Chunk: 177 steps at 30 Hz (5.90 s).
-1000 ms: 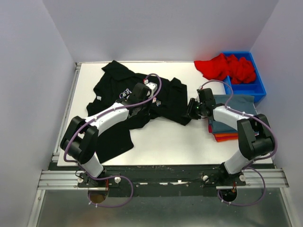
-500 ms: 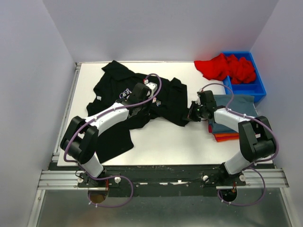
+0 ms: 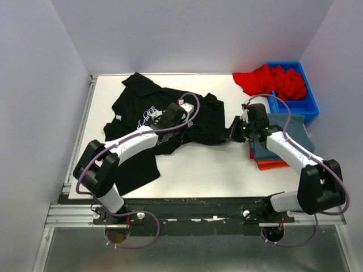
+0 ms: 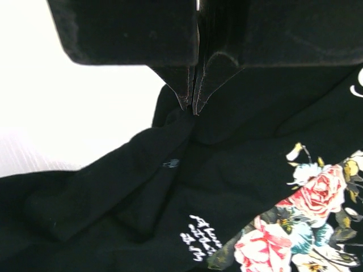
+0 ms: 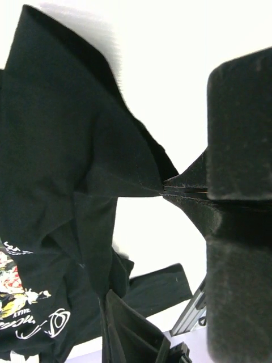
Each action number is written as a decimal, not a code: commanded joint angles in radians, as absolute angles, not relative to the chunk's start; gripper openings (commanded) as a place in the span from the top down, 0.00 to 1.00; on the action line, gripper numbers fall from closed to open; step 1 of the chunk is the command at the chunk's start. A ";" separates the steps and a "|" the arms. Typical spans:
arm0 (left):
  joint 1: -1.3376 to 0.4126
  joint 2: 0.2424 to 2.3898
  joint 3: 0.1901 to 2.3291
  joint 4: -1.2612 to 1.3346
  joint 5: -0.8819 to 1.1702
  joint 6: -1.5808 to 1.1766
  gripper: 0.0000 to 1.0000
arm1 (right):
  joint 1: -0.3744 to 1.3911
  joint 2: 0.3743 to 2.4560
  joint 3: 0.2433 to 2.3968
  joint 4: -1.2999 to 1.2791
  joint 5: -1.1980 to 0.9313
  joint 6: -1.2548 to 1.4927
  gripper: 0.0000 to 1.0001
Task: Fold and stack the t-shirts
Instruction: Flatten out the tshirt
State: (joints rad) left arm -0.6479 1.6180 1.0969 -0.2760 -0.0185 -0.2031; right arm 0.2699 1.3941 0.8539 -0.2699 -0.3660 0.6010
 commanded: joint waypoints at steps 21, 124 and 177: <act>-0.739 1.417 1.095 -0.467 -0.331 -0.333 1.00 | 0.197 1.210 1.050 -0.575 -0.225 0.546 0.99; -0.157 1.267 0.696 -0.474 -0.379 -1.023 0.57 | 0.147 1.419 0.867 -0.232 -0.330 0.632 0.99; -0.009 1.463 0.830 -0.416 -0.213 -0.836 0.27 | 0.017 1.454 0.965 -0.213 -0.508 0.652 0.99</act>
